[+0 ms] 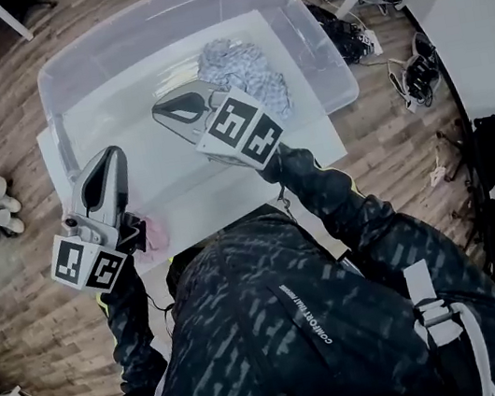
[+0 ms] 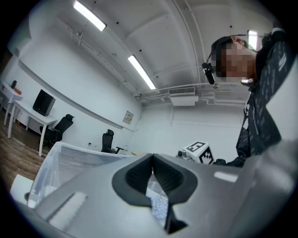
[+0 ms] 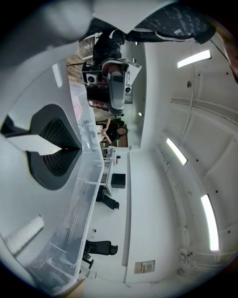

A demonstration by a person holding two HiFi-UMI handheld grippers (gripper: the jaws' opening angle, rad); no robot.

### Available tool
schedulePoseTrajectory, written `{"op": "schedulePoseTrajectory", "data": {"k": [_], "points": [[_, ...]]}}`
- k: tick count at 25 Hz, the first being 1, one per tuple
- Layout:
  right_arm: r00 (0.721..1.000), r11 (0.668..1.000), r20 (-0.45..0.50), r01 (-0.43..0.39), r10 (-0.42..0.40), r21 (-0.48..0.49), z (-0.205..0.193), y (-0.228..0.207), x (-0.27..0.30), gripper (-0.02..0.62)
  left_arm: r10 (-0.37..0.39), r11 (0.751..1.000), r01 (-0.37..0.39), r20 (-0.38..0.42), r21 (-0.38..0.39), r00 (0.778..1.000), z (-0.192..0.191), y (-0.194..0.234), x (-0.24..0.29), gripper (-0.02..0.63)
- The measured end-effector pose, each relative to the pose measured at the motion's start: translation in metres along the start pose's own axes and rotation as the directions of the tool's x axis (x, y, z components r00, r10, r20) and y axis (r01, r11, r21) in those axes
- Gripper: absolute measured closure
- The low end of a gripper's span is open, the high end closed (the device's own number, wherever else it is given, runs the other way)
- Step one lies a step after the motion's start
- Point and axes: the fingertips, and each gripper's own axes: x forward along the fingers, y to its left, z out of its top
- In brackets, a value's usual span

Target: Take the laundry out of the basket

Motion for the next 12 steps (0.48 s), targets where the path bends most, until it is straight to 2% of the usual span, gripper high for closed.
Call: {"op": "schedulePoseTrajectory", "data": {"k": [7,12], "points": [[0.999,1.000,-0.045,0.005,-0.005,0.009,-0.027,-0.042,-0.018,0.597,-0.010,1.000,0.010,-0.006,-0.024,1.000,-0.014,-0.011,0.051,0.598],[0.994,0.996,-0.100,0.044,-0.037,0.075,-0.055,-0.085,-0.012,0.597,-0.016,0.999,0.016,0.003,-0.027,1.000,-0.021,0.007,0.084,0.598]]}}
